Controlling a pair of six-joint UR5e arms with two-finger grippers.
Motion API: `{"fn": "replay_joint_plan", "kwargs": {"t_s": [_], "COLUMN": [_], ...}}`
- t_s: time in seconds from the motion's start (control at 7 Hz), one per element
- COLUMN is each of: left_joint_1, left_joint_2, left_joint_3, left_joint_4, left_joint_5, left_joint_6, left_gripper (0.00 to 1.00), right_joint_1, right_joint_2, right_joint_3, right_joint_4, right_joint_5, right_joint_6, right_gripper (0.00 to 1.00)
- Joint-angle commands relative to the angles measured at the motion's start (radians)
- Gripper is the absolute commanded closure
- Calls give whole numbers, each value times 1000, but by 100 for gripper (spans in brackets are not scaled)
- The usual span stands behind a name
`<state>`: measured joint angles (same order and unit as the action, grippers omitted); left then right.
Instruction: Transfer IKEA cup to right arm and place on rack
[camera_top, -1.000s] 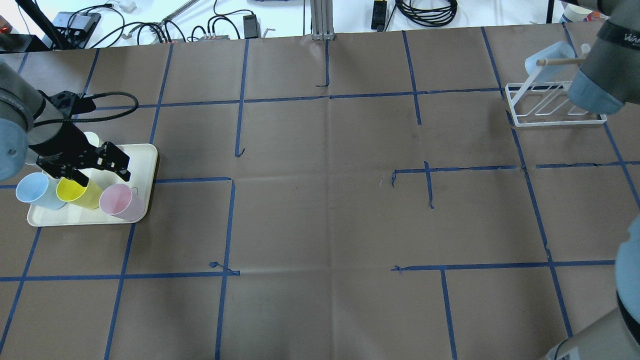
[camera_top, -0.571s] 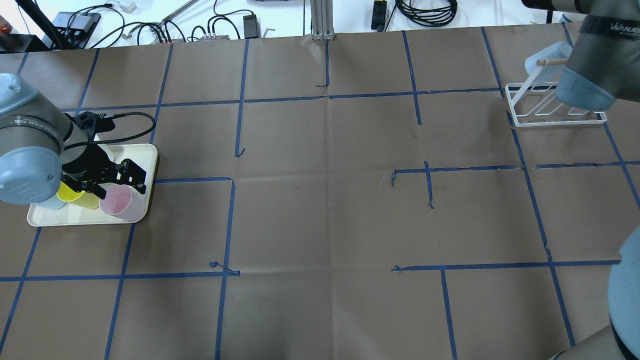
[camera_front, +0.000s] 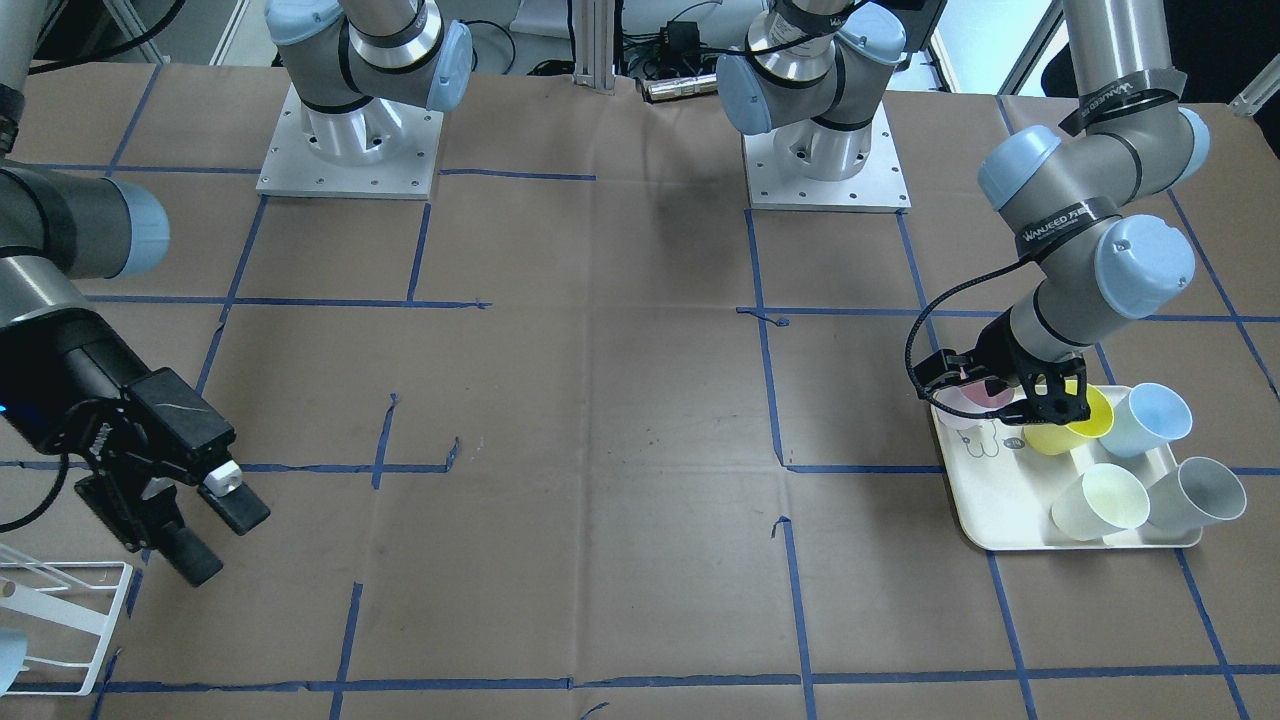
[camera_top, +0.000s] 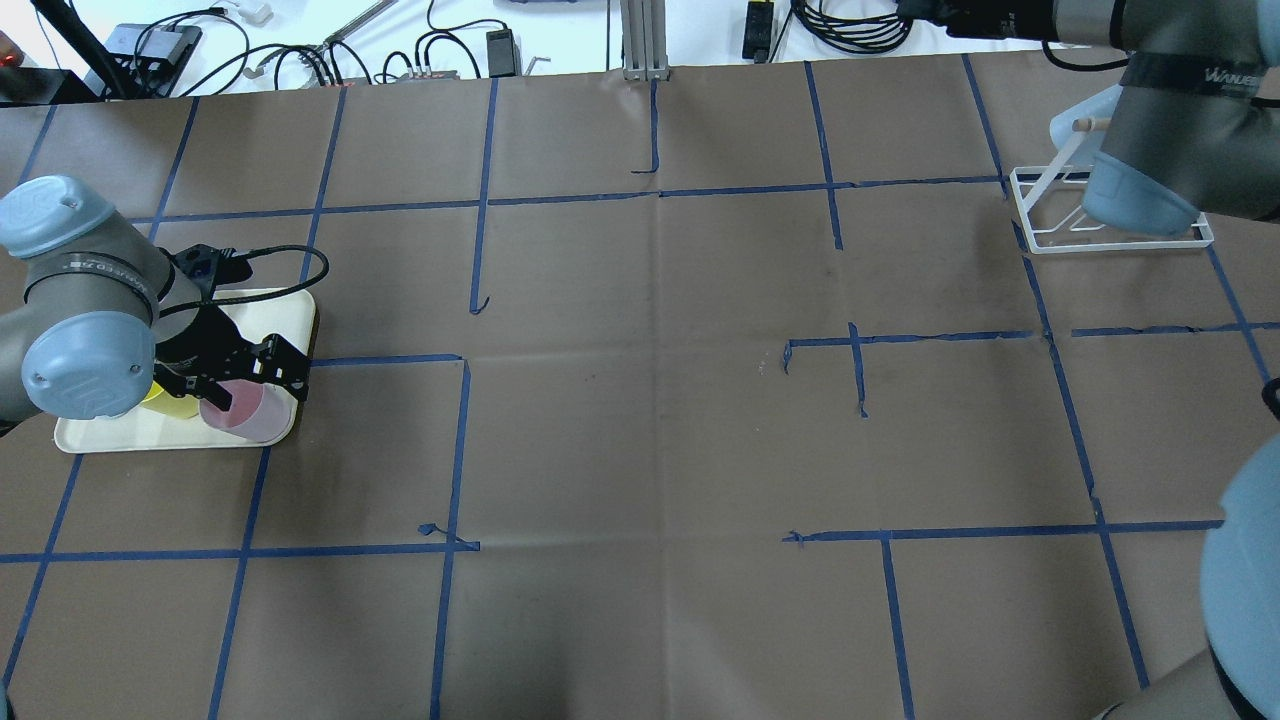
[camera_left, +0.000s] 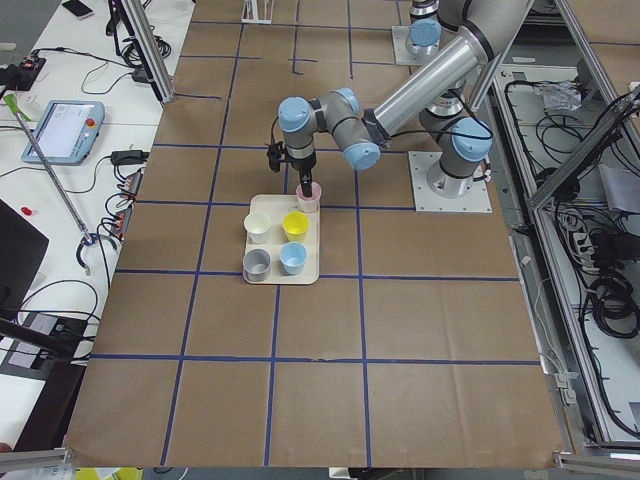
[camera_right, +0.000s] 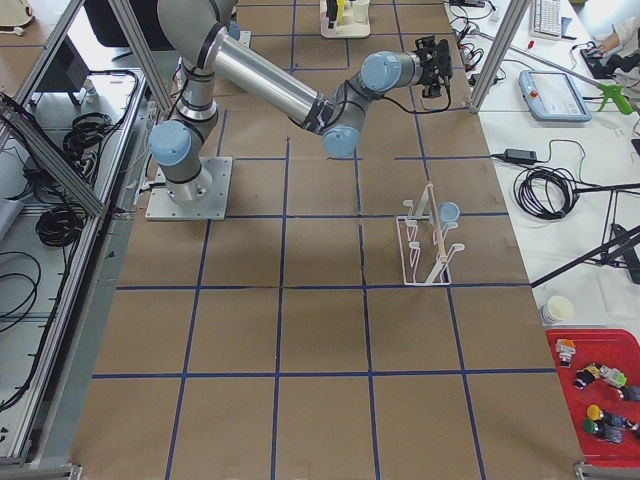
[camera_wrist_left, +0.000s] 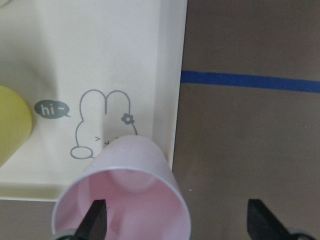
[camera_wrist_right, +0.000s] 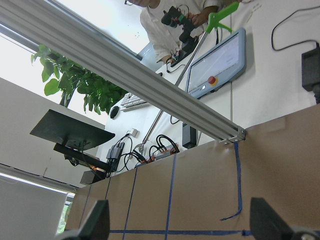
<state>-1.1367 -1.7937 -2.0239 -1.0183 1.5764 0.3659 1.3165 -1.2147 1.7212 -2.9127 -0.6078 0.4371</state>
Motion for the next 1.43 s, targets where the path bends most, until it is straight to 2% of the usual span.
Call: {"fn": "replay_joint_plan", "kwargs": {"t_s": [0.0, 0.57, 0.71, 0.86, 1.14, 1.29], "left_joint_1": [0, -2, -2, -5, -20, -55], "left_joint_2": [-13, -13, -7, 0, 22, 39], "left_joint_3": [-1, 10, 13, 14, 28, 69], "left_joint_4": [12, 12, 11, 7, 9, -11], "left_joint_5": [17, 51, 53, 59, 57, 60], "left_joint_6": [7, 14, 14, 14, 16, 14], "left_gripper": [14, 77, 92, 100, 100, 100], "right_joint_1": [73, 158, 168, 197, 272, 302], "right_joint_2": [1, 1, 6, 23, 67, 96], "right_joint_3": [52, 87, 89, 93, 95, 97], "right_joint_4": [-11, -22, -131, -298, -490, -579], "right_joint_5": [19, 0, -30, -152, -266, -311], "right_joint_6": [247, 512, 540, 599, 860, 938], "right_gripper": [0, 1, 2, 1, 0, 0]}}
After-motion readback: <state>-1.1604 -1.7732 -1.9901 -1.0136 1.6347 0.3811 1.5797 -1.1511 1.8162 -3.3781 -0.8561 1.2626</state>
